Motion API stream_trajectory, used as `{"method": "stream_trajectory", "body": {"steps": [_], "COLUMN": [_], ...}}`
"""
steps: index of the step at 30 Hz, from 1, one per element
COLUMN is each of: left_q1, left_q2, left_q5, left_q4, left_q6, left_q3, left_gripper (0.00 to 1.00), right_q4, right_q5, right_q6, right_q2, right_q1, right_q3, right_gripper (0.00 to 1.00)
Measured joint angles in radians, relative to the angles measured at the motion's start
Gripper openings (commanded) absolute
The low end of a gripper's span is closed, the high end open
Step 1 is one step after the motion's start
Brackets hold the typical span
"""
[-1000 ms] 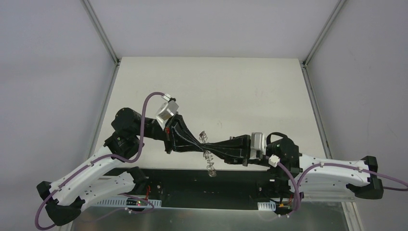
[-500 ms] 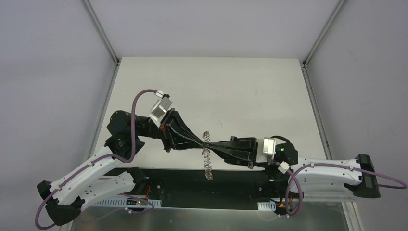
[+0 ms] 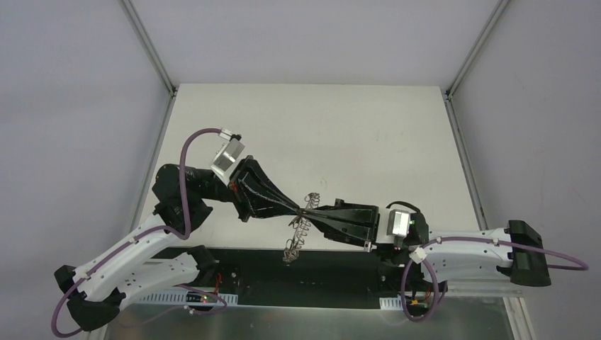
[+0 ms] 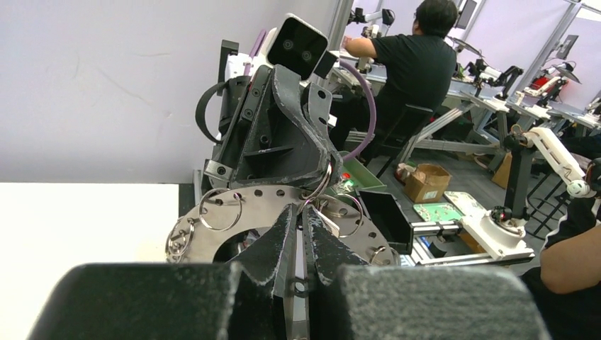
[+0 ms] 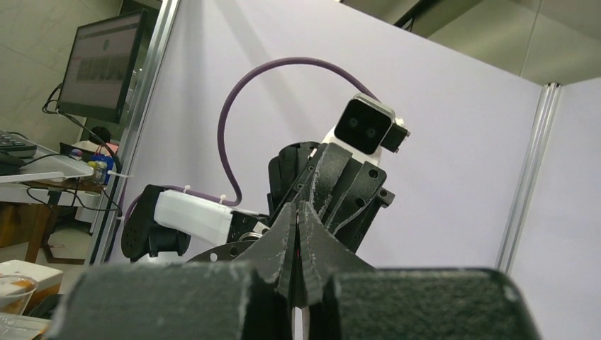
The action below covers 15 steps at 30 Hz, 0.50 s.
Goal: Put the keys on the keyring
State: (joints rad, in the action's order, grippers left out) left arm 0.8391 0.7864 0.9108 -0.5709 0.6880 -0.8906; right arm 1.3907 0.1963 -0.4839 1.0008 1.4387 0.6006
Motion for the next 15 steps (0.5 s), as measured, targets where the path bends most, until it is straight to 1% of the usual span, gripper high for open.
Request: {"method": "stream_trajectory", "body": {"steps": [2, 3, 9, 15], "left_q1": [0.0, 0.0, 0.005, 0.004], "left_q2": [0.01, 0.014, 0.037, 0.041], "left_q5": [0.0, 0.0, -0.009, -0.031], "left_q4": [-0.008, -0.011, -0.014, 0.097], "left_q6": [0.005, 0.008, 0.008, -0.029], "left_q3": [-0.011, -0.014, -0.031, -0.056], "left_gripper": [0.04, 0.07, 0.27, 0.38], "right_q4": [0.019, 0.021, 0.026, 0.002], "right_q5": [0.011, 0.015, 0.06, 0.071], "right_q6": [-0.009, -0.014, -0.022, -0.023], "right_q2": [0.009, 0.011, 0.014, -0.014], "right_q1": [0.0, 0.0, 0.006, 0.01], "right_q3": [0.008, 0.012, 0.033, 0.033], "right_gripper": [0.0, 0.0, 0.0, 0.0]}}
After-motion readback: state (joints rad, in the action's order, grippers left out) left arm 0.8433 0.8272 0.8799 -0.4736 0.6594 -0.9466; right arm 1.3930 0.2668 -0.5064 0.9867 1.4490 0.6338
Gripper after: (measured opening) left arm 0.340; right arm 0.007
